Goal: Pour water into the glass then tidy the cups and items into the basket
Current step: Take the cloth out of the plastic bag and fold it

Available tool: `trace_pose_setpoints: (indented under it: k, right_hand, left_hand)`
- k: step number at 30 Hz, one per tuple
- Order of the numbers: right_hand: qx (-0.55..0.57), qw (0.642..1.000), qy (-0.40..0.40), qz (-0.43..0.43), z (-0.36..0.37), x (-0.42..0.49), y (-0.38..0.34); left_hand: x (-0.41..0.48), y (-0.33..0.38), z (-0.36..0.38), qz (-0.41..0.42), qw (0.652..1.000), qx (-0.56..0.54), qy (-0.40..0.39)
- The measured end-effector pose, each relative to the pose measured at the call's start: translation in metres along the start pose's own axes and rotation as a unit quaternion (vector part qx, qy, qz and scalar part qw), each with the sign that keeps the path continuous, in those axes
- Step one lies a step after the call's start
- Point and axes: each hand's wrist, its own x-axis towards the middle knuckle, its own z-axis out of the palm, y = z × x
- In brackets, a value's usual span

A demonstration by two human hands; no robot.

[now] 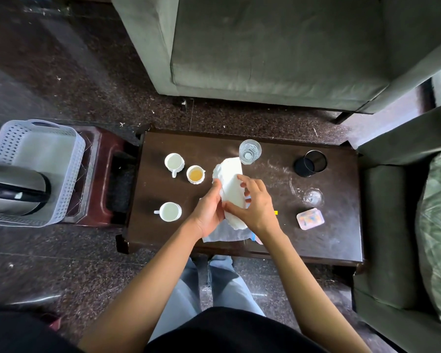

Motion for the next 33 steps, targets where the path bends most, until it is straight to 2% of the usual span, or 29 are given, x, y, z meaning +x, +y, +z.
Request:
trace_pose_setpoints:
  k: [3,5,8,11,13,16,23,26,30,33]
  right_hand:
    - [0.029,1.000,0.005,0.001,-0.005,-0.002,0.000]
    - [0.086,0.996,0.011,0.030,-0.010,-0.004,0.000]
    - [0.209,0.971,0.038,0.112,-0.014,-0.006,-0.001]
    - [0.267,0.954,0.026,0.133,-0.014,-0.007,0.000]
    - [0.260,0.959,0.001,0.113,-0.013,-0.009,-0.001]
    - [0.184,0.980,-0.015,0.080,-0.011,-0.009,-0.005]
    - [0.108,0.991,0.017,0.074,-0.005,-0.005,-0.014]
    - [0.143,0.985,0.033,0.092,-0.005,-0.002,-0.010]
    - [0.253,0.953,0.053,0.156,-0.005,-0.001,-0.003]
    - [0.264,0.957,0.018,0.118,-0.006,-0.003,-0.006]
  left_hand:
    - [-0.001,0.002,-0.001,0.004,1.000,0.016,0.007]
    - [-0.001,0.003,-0.003,0.009,1.000,0.019,0.014]
    - [-0.002,0.005,-0.007,0.019,1.000,0.009,0.017]
    - [-0.003,0.008,-0.008,0.019,0.999,0.039,0.014]
    - [-0.004,0.010,-0.005,0.018,0.996,0.084,0.012]
    - [-0.003,0.012,-0.005,0.026,0.987,0.160,0.006]
    - [-0.003,0.017,-0.007,0.027,0.977,0.207,0.032]
    - [-0.003,0.020,-0.010,0.015,0.979,0.199,0.035]
    - [-0.005,0.027,-0.008,0.019,0.983,0.177,0.050]
    - [-0.005,0.030,-0.004,0.019,0.967,0.246,0.062]
